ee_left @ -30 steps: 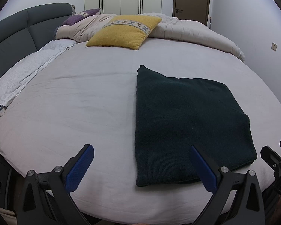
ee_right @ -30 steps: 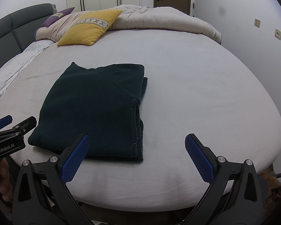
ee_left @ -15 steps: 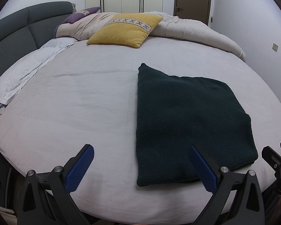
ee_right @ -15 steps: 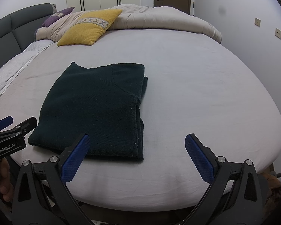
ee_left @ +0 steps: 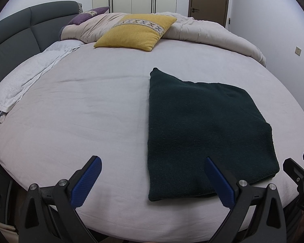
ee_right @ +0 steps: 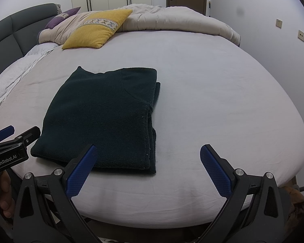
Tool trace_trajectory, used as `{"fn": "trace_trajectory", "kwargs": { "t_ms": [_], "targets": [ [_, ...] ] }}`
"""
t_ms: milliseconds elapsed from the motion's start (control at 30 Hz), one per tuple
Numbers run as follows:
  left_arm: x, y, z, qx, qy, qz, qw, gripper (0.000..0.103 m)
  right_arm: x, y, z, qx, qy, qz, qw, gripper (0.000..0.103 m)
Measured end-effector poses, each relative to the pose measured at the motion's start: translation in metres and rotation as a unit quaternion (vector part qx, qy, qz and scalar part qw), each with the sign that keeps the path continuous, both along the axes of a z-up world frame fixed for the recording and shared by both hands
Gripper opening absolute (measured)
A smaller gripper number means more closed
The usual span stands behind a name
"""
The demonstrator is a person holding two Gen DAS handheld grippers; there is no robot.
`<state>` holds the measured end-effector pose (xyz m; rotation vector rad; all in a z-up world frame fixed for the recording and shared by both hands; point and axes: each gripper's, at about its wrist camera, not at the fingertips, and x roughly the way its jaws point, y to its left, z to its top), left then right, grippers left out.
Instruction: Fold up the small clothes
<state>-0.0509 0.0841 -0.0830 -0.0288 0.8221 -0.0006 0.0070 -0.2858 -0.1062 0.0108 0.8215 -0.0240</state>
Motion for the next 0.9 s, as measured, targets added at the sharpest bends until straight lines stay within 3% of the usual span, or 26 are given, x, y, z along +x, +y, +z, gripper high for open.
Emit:
{"fn": "trace_trajectory", "kwargs": {
  "t_ms": [900],
  "targets": [
    [0.0005, 0.0031, -0.002, 0.0, 0.002, 0.0, 1.0, 0.103, -0.0025, -0.0015, -0.0027, 0.003, 0.003, 0.003, 1.0, 0.103]
  ]
}}
